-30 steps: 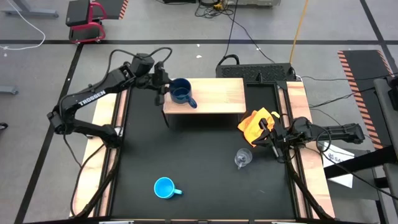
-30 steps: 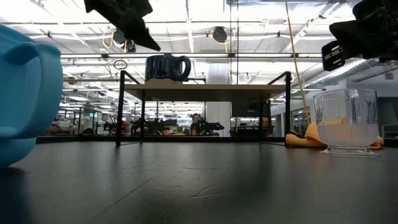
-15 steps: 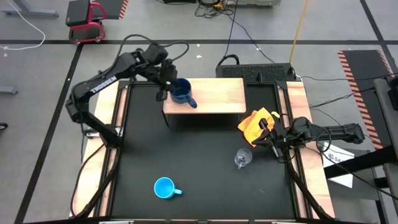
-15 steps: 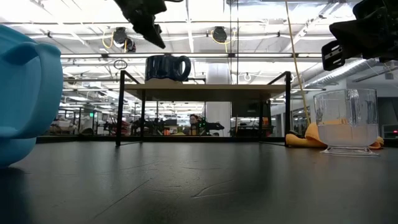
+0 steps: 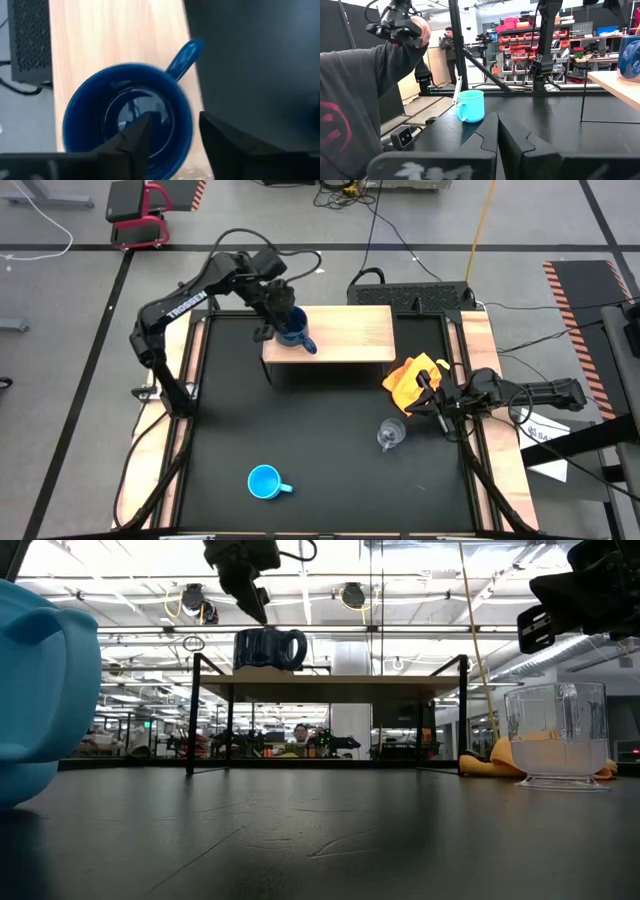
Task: Stack small to large cups/mugs on shelf
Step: Put the dark blue mug on the shelf
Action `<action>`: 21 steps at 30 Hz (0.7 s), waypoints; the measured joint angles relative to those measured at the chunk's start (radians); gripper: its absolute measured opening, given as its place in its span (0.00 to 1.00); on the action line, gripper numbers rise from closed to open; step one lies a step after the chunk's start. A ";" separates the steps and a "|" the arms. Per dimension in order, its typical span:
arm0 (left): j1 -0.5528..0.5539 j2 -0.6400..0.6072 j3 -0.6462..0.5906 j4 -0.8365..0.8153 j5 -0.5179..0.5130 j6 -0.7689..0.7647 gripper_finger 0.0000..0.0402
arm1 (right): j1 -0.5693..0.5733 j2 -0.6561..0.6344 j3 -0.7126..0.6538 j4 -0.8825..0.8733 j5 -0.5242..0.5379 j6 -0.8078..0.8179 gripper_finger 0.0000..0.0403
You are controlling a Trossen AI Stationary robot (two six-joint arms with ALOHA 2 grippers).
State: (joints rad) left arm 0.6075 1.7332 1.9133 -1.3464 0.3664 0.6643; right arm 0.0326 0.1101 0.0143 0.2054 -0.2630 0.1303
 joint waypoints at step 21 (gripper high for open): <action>-0.029 0.015 0.000 -0.064 -0.060 0.049 0.66 | 0.000 0.000 0.000 -0.001 0.000 0.000 0.00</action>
State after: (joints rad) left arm 0.5781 1.7481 1.9132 -1.4105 0.3062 0.7132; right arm 0.0326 0.1100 0.0147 0.2047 -0.2630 0.1303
